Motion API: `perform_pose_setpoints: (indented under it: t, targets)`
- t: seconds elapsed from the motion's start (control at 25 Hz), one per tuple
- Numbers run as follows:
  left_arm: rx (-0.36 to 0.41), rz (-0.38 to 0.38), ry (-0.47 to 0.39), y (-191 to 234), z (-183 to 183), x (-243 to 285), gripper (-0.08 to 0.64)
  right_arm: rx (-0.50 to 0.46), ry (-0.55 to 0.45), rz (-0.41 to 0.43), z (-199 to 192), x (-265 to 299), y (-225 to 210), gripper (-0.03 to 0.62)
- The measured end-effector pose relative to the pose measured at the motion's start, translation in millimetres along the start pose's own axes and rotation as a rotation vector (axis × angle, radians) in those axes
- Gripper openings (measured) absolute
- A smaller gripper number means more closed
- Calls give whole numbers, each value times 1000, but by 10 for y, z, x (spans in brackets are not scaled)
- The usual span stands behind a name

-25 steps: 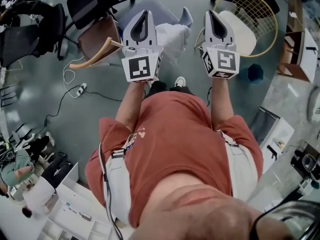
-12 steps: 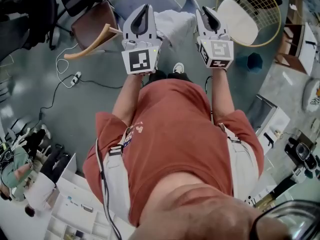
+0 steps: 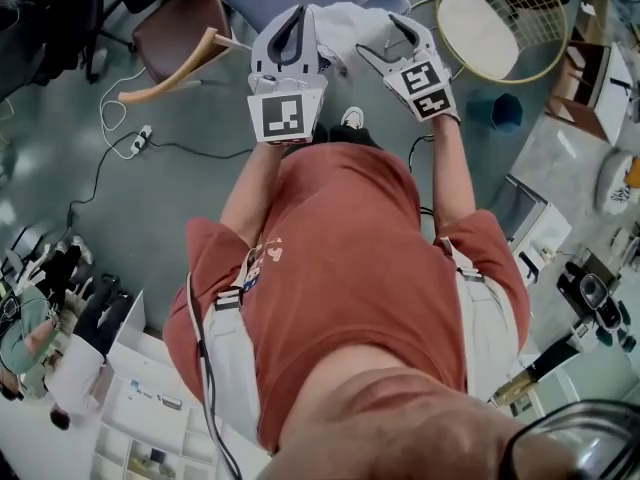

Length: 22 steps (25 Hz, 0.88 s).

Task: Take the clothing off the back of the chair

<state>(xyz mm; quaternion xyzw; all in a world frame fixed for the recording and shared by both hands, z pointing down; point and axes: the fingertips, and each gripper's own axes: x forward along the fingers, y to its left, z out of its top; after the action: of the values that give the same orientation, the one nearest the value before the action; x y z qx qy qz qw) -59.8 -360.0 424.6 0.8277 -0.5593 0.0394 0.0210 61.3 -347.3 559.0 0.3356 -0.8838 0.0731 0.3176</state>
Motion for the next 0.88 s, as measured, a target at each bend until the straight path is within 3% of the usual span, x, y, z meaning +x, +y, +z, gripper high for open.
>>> perform_pose_setpoints:
  t: [0.2, 0.44, 0.68, 0.88]
  targets:
    - [-11, 8, 17, 40, -89, -39, 14, -131, 206, 124, -363, 197, 215, 380]
    - [-26, 26, 29, 100, -171, -98, 14, -282, 429, 169, -750, 411, 246, 419]
    - [-41, 37, 38, 140, -229, -153, 14, -382, 531, 156, -918, 643, 146, 423]
    - [-47, 51, -5, 177, -210, -150, 14, -468, 592, 141, -1011, 757, 135, 422]
